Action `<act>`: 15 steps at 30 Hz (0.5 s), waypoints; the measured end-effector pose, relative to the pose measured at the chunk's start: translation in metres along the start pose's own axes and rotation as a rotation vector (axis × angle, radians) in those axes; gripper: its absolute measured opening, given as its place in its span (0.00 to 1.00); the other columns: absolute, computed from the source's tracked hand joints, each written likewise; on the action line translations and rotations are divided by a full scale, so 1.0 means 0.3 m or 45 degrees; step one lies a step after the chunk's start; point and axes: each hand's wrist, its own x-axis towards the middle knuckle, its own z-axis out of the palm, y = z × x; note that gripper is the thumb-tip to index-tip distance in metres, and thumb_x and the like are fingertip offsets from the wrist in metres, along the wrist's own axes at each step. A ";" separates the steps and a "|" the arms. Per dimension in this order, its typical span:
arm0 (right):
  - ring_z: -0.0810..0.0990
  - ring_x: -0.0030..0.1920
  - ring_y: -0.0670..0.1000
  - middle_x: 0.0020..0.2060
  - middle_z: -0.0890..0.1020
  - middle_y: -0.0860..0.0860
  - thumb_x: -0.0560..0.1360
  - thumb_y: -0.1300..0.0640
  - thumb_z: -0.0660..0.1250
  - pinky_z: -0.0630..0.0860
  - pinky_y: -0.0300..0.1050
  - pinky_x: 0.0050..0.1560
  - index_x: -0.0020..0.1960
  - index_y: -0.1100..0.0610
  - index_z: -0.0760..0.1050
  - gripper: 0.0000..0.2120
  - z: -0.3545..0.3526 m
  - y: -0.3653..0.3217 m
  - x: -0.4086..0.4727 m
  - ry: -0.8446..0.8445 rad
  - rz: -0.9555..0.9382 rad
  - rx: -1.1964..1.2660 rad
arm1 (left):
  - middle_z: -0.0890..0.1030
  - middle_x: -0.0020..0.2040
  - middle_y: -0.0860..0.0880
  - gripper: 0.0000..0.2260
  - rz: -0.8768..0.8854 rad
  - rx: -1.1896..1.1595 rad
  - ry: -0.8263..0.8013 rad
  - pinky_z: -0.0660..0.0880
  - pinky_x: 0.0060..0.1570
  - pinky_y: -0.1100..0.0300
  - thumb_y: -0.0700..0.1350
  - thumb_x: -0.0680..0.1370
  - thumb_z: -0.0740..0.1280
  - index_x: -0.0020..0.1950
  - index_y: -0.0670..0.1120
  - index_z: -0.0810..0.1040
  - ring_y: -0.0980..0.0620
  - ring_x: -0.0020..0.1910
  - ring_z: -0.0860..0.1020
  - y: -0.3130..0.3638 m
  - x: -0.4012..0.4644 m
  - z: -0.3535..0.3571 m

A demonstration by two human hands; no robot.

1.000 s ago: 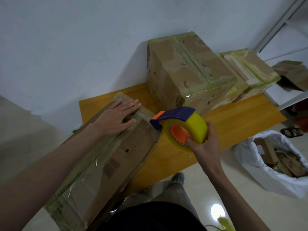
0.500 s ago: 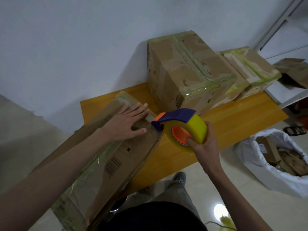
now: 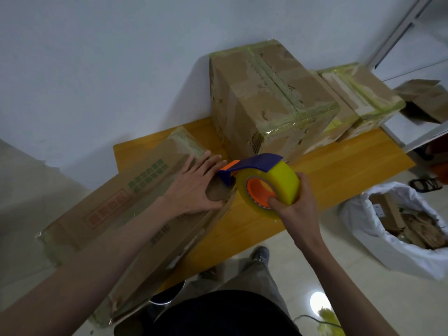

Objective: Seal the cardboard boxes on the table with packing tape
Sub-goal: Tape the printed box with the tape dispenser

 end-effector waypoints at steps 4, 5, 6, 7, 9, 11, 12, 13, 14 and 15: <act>0.79 0.43 0.45 0.48 0.79 0.46 0.67 0.50 0.76 0.76 0.46 0.37 0.62 0.47 0.69 0.27 -0.069 0.005 -0.038 0.015 0.015 -0.036 | 0.53 0.82 0.50 0.47 -0.010 0.071 -0.005 0.44 0.78 0.41 0.75 0.70 0.55 0.82 0.51 0.51 0.49 0.81 0.44 0.005 0.000 -0.004; 0.79 0.42 0.44 0.47 0.79 0.46 0.66 0.49 0.75 0.76 0.46 0.37 0.62 0.47 0.69 0.27 -0.094 0.012 -0.053 0.032 0.017 -0.035 | 0.52 0.82 0.50 0.47 -0.011 0.083 -0.008 0.44 0.78 0.41 0.75 0.71 0.54 0.82 0.51 0.50 0.49 0.81 0.44 0.005 0.000 -0.003; 0.79 0.41 0.45 0.46 0.79 0.46 0.65 0.49 0.74 0.76 0.48 0.37 0.61 0.47 0.70 0.26 -0.120 0.021 -0.069 0.047 0.022 -0.033 | 0.51 0.83 0.51 0.46 -0.013 0.092 -0.012 0.44 0.78 0.42 0.75 0.71 0.54 0.82 0.51 0.49 0.49 0.81 0.43 0.006 -0.001 -0.001; 0.79 0.41 0.45 0.46 0.79 0.46 0.65 0.49 0.74 0.76 0.49 0.37 0.61 0.47 0.70 0.26 -0.141 0.028 -0.086 0.057 0.027 -0.035 | 0.50 0.83 0.51 0.46 -0.017 0.099 -0.016 0.44 0.78 0.42 0.75 0.71 0.54 0.83 0.52 0.48 0.49 0.81 0.43 0.010 -0.001 0.001; 0.79 0.42 0.44 0.45 0.79 0.46 0.65 0.49 0.73 0.74 0.45 0.36 0.60 0.47 0.70 0.25 -0.169 0.031 -0.112 0.061 0.021 -0.057 | 0.48 0.83 0.51 0.46 -0.023 0.114 -0.027 0.42 0.78 0.42 0.75 0.72 0.53 0.83 0.52 0.47 0.50 0.81 0.41 0.018 0.002 0.006; 0.78 0.42 0.41 0.45 0.78 0.45 0.65 0.49 0.73 0.72 0.41 0.35 0.59 0.47 0.70 0.25 -0.171 0.026 -0.120 0.072 0.015 -0.090 | 0.45 0.83 0.51 0.45 -0.031 0.118 -0.039 0.40 0.78 0.44 0.73 0.72 0.52 0.83 0.52 0.45 0.49 0.81 0.39 0.033 0.006 0.005; 0.78 0.43 0.41 0.45 0.78 0.44 0.65 0.49 0.73 0.71 0.42 0.35 0.59 0.47 0.69 0.25 -0.166 0.022 -0.119 0.075 0.014 -0.096 | 0.44 0.83 0.50 0.44 -0.038 0.106 -0.039 0.39 0.78 0.44 0.72 0.73 0.52 0.83 0.51 0.44 0.50 0.81 0.38 0.039 0.004 0.008; 0.78 0.43 0.41 0.45 0.77 0.44 0.65 0.49 0.72 0.73 0.44 0.35 0.59 0.47 0.69 0.25 -0.160 0.020 -0.116 0.074 0.015 -0.092 | 0.42 0.83 0.50 0.43 -0.038 0.083 -0.033 0.39 0.79 0.45 0.70 0.74 0.52 0.83 0.50 0.44 0.50 0.81 0.38 0.046 0.001 0.010; 0.77 0.44 0.41 0.46 0.77 0.43 0.65 0.50 0.73 0.74 0.47 0.36 0.60 0.46 0.68 0.25 -0.154 0.017 -0.113 0.068 0.017 -0.081 | 0.42 0.82 0.50 0.42 -0.022 0.058 -0.021 0.40 0.79 0.45 0.68 0.75 0.52 0.83 0.50 0.44 0.50 0.81 0.38 0.053 -0.004 0.015; 0.77 0.44 0.41 0.46 0.76 0.42 0.66 0.51 0.74 0.76 0.50 0.38 0.60 0.46 0.68 0.26 -0.150 0.020 -0.110 0.060 0.025 -0.076 | 0.43 0.82 0.50 0.39 0.013 0.045 -0.005 0.41 0.79 0.46 0.66 0.77 0.51 0.83 0.49 0.45 0.51 0.81 0.40 0.061 -0.008 0.019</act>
